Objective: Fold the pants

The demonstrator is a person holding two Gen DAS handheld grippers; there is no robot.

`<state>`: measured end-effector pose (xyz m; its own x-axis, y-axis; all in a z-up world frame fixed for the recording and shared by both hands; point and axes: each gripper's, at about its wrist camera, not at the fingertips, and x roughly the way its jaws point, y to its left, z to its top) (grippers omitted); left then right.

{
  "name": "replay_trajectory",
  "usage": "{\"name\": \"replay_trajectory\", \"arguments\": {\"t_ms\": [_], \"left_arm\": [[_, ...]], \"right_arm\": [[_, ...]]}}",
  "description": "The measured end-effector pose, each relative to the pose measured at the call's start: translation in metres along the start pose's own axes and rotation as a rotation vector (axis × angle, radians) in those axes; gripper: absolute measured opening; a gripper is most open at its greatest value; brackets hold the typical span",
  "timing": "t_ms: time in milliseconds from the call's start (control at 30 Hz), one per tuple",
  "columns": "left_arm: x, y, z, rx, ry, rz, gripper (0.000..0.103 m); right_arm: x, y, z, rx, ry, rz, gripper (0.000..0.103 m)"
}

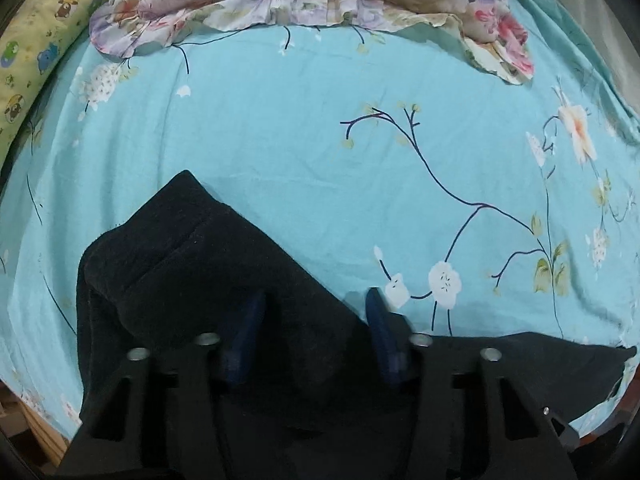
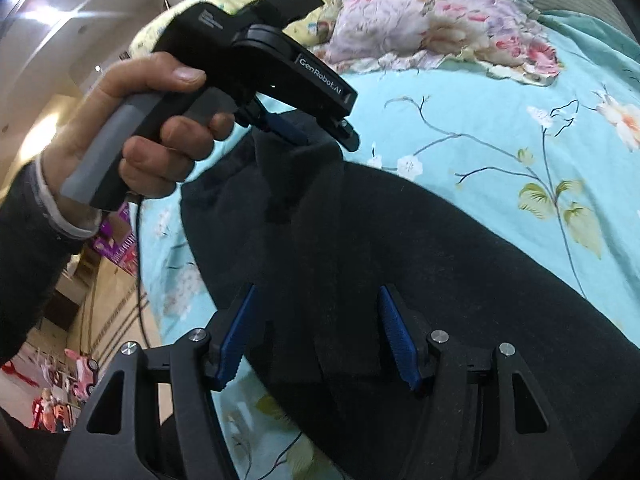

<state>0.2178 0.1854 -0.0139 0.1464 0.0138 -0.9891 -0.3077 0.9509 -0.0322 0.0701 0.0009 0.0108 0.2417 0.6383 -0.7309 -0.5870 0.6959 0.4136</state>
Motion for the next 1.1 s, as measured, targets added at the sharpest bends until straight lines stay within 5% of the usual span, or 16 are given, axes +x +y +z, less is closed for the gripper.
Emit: {"name": "replay_trajectory", "arguments": {"t_ms": [67, 133, 200, 600, 1100], "left_arm": [[-0.004, 0.004, -0.008, 0.01, -0.029, -0.023, 0.011], [-0.013, 0.009, -0.02, 0.01, -0.081, -0.052, 0.007], [-0.02, 0.015, -0.035, 0.007, -0.132, -0.072, 0.005], [-0.091, 0.084, -0.139, -0.231, -0.425, -0.405, 0.003], [-0.063, 0.143, -0.206, -0.41, -0.506, -0.579, 0.004]], "right_arm": [[0.002, 0.001, -0.001, -0.004, 0.005, -0.014, 0.042], [0.004, -0.001, 0.0, 0.001, 0.014, -0.028, 0.019], [0.002, -0.003, 0.0, 0.008, 0.007, -0.021, 0.012], [-0.033, 0.034, -0.003, -0.081, -0.059, -0.05, 0.007], [-0.016, 0.058, -0.022, -0.139, 0.02, -0.117, 0.007]]}}
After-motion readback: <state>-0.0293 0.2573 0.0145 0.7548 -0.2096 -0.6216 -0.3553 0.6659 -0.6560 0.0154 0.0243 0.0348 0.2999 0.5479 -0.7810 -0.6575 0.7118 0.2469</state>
